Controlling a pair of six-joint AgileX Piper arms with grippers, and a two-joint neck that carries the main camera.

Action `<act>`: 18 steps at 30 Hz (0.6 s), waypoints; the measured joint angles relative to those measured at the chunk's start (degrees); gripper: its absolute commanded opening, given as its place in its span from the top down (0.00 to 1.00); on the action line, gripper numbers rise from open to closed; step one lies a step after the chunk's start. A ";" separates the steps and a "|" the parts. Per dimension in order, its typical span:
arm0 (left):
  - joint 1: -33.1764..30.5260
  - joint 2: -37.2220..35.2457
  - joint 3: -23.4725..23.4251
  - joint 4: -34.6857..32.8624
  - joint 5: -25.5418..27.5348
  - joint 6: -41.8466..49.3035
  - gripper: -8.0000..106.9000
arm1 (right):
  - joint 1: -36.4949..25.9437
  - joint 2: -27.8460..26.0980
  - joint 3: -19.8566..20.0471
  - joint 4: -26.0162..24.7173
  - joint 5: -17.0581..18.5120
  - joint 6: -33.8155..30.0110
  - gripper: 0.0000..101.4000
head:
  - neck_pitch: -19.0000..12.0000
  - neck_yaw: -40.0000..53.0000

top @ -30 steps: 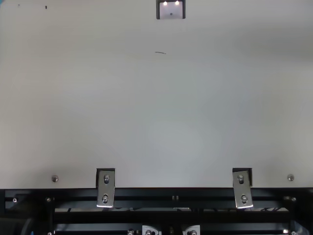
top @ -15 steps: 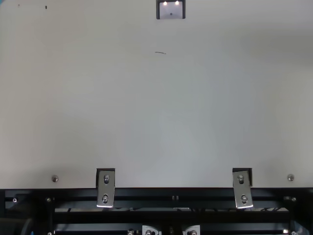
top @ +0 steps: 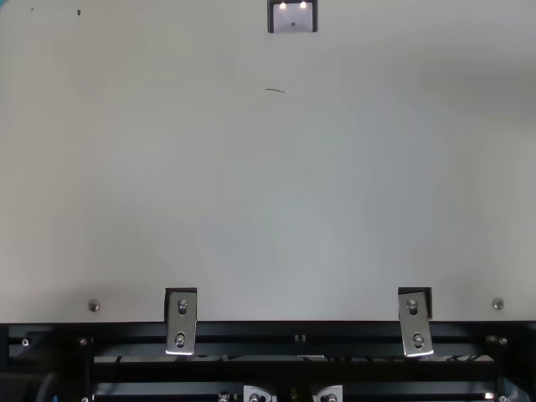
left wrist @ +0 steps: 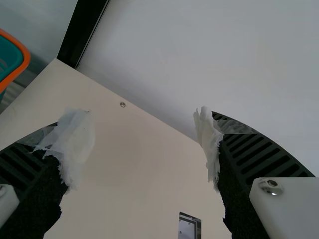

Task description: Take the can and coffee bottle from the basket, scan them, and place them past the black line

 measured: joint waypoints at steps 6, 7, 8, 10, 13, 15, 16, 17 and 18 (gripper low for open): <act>0.00 0.00 0.00 0.00 0.00 0.00 0.15 | -0.71 -0.67 1.56 0.58 -0.85 0.08 0.00 | 0.00 0.00; 0.00 0.00 0.00 0.00 0.00 0.00 0.15 | -0.80 -1.21 1.92 0.77 -1.29 0.08 0.00 | 0.00 0.00; 0.00 0.00 0.00 0.00 0.00 0.00 0.15 | -0.96 -1.83 2.31 1.09 -2.05 0.08 0.00 | 0.00 0.00; 0.00 0.00 0.00 0.00 0.00 0.00 0.15 | -1.03 -3.54 3.26 1.88 -2.86 -0.18 0.00 | 0.00 0.00; 0.00 0.00 0.00 0.00 0.00 0.00 0.15 | -0.97 -7.16 5.11 2.69 -3.43 -0.88 0.00 | 0.29 0.29; 0.00 0.00 0.00 0.00 0.00 0.00 0.15 | -0.53 -10.24 6.22 3.48 -3.30 -0.62 0.00 | 0.00 0.29; 0.00 0.00 0.00 0.00 0.00 0.00 0.15 | -0.30 -11.91 6.80 3.55 -3.04 -0.30 0.00 | 0.29 0.29; 0.00 0.00 0.00 0.00 0.00 0.00 0.15 | 0.10 -13.60 7.26 3.59 -2.50 0.01 0.00 | 0.29 0.00; 0.00 0.00 0.00 0.00 0.00 0.00 0.15 | 0.48 -15.33 7.65 3.72 -1.81 0.35 0.00 | 0.29 0.00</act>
